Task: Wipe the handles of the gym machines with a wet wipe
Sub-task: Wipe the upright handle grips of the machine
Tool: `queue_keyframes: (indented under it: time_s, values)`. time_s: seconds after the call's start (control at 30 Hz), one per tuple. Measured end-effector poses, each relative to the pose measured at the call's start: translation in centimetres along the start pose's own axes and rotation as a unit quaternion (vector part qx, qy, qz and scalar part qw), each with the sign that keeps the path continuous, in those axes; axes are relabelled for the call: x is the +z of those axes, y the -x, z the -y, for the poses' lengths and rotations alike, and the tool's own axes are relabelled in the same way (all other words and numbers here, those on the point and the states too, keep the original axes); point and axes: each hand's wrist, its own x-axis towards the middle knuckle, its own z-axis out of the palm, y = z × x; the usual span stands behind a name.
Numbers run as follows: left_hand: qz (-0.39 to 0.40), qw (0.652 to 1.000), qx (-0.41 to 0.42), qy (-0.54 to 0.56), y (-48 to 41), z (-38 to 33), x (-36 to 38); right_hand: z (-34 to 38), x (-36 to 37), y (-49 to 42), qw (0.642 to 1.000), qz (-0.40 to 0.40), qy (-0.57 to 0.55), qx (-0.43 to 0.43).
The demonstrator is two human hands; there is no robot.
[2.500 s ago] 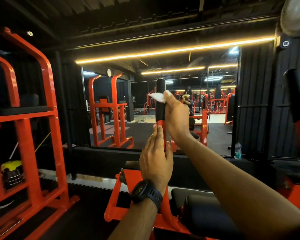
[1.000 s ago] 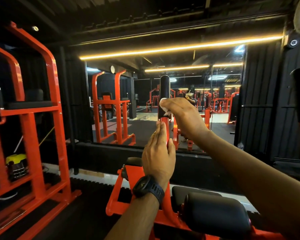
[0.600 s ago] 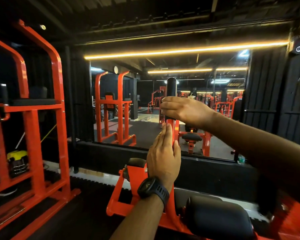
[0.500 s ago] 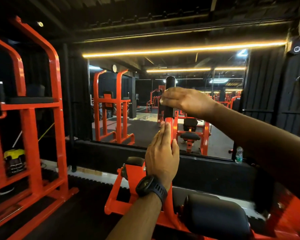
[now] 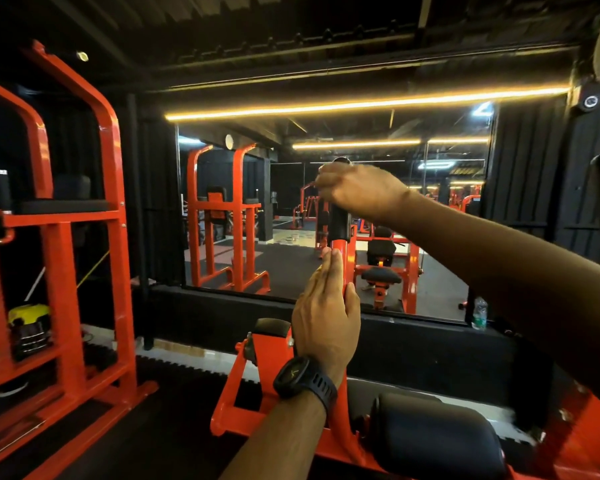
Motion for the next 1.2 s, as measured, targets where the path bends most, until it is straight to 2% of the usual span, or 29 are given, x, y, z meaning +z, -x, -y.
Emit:
queue_keyframes:
  time_s: [0.1, 0.27, 0.4, 0.47, 0.57, 0.63, 0.67, 0.7, 0.8, 0.83, 0.87, 0.93, 1.0, 1.2]
  values:
    - [-0.004, 1.000, -0.002, -0.006, 0.0, 0.0, -0.1, -1.2, -0.3, -0.5, 0.997, -0.021, -0.007, 0.074]
    - [0.006, 1.000, -0.003, -0.002, 0.0, 0.0, -0.2, 0.2, 0.8, 0.1, 0.997, -0.041, 0.005, 0.065]
    - [0.010, 1.000, -0.008, 0.004, 0.0, -0.1, -0.3, -0.4, 0.8, 0.1, 0.975, -0.110, -0.086, 0.170]
    - [0.019, 1.000, -0.012, 0.007, 0.1, -0.2, -0.4, 1.0, 1.0, 0.7, 0.967, -0.129, -0.134, 0.172]
    - [0.013, 1.000, -0.009, 0.007, 0.0, -0.2, -0.3, 1.7, 1.8, 2.0, 0.969, -0.130, -0.142, 0.155]
    - [0.018, 1.000, -0.009, 0.010, 0.0, -0.2, -0.4, 1.5, 2.2, 1.8, 0.947, -0.138, -0.180, 0.228]
    - [0.023, 1.000, -0.012, 0.012, 0.0, -0.2, -0.4, 1.8, 2.3, 1.5, 0.920, -0.154, -0.233, 0.274]
    - [0.026, 0.999, -0.015, 0.013, 0.0, -0.3, -0.5, 2.5, 2.1, 1.2, 0.878, -0.173, -0.307, 0.324]
    - [0.024, 1.000, -0.015, 0.009, -0.1, -0.3, -0.6, 5.6, 1.4, 1.0, 0.713, -0.247, -0.511, 0.412]
    - [0.025, 1.000, -0.016, 0.010, -0.1, -0.3, -0.6, 5.9, 1.4, 0.9, 0.654, -0.268, -0.560, 0.432]
    - [0.025, 1.000, -0.015, 0.011, -0.1, -0.3, -0.6, 5.6, 1.2, 0.6, 0.613, -0.278, -0.578, 0.462]
    - [0.031, 0.999, -0.013, 0.014, -0.1, -0.4, -0.6, 4.3, 1.6, -0.2, 0.585, -0.263, -0.566, 0.518]
    - [0.029, 0.999, -0.012, 0.013, 0.0, -0.2, -0.6, 4.2, 2.3, -0.7, 0.571, -0.242, -0.575, 0.534]
    - [0.012, 1.000, -0.002, 0.014, -0.1, 0.0, -0.2, 3.5, 3.6, 0.6, 0.458, -0.238, -0.701, 0.493]
